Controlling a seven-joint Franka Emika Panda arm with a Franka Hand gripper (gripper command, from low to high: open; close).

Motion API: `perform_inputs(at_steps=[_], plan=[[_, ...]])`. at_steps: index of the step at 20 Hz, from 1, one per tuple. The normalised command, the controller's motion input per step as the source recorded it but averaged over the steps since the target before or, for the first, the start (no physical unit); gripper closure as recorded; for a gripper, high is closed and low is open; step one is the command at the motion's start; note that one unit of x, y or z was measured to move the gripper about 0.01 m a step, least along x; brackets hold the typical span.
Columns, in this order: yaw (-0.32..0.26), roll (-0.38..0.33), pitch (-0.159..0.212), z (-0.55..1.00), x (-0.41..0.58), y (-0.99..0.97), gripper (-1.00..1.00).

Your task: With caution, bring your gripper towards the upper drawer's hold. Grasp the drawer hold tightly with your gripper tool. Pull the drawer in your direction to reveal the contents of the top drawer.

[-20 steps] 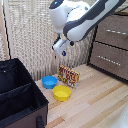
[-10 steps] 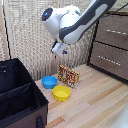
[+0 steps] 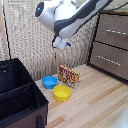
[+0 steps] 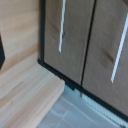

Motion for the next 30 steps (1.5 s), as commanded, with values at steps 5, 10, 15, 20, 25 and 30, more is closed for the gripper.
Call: perform_inputs(at_steps=[5, 10, 15, 20, 25, 30], plan=[[0.008, -0.348, -0.090, -0.01, -0.255, -0.54, -1.00], [0.051, -0.291, -0.085, -0.14, -0.022, -0.66, -1.00], [0.078, -0.251, -0.074, -0.07, -0.025, -0.66, -1.00], [0.096, -0.172, -0.061, -0.03, -0.075, -0.73, -1.00], [0.118, -0.085, -0.062, 0.00, -0.137, -0.77, -1.00], [0.109, -0.073, -0.046, 0.00, -0.129, -0.81, -1.00]])
